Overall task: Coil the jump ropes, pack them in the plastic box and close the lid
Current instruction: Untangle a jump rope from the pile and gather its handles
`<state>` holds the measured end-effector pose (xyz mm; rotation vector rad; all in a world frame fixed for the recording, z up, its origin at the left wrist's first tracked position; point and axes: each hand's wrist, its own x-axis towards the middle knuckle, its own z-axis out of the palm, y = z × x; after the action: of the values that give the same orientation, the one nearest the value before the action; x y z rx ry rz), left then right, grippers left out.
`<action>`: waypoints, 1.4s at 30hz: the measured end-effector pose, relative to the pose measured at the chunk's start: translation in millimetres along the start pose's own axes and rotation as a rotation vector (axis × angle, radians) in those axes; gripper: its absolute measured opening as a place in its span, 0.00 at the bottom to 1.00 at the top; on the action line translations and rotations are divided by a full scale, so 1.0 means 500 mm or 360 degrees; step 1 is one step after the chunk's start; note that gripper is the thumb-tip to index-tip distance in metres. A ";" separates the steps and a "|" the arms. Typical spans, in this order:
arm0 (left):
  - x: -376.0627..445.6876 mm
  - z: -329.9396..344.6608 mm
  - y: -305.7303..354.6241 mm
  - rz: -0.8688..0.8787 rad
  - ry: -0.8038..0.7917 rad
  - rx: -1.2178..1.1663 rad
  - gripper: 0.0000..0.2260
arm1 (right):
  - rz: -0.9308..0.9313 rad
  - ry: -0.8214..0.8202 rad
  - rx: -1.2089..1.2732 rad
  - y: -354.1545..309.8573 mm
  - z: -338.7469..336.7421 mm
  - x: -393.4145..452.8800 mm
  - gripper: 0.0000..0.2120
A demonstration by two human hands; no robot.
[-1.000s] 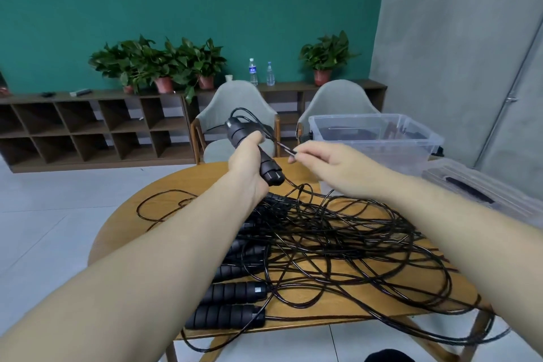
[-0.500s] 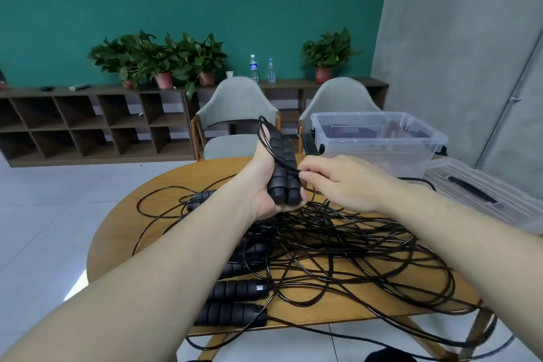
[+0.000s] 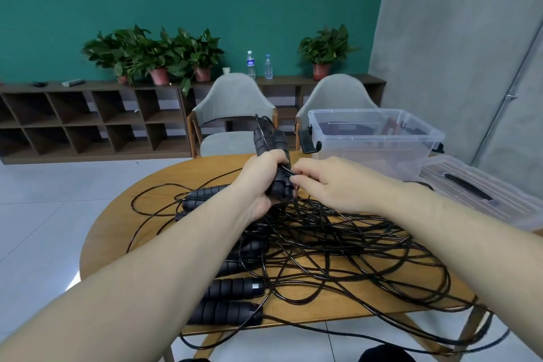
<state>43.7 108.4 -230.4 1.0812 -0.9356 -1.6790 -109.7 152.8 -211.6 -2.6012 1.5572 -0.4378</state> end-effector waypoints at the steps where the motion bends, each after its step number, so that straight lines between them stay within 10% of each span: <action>1: 0.004 -0.005 0.006 0.0003 0.0016 -0.0035 0.11 | 0.0007 -0.0008 0.0064 0.001 0.003 -0.003 0.12; 13: -0.015 -0.094 0.053 0.0008 -0.0959 -0.0048 0.26 | 0.0313 -0.0412 0.0454 0.093 0.009 -0.016 0.27; 25: -0.064 -0.063 0.062 0.0345 -0.1150 0.2225 0.18 | 0.0245 -0.0462 0.0232 0.127 -0.043 0.030 0.21; 35: -0.028 -0.029 0.029 0.0399 -0.0370 0.3120 0.32 | 0.0249 -0.0188 -0.0060 0.032 -0.093 0.054 0.24; 42: 0.023 -0.060 0.033 0.0277 -0.0099 0.2019 0.14 | 0.0199 -0.0058 0.0022 -0.024 -0.072 -0.002 0.19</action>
<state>73.8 88.8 -228.1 1.6328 -2.1700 -0.8536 -109.9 162.4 -174.5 -2.4694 1.6861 -0.3871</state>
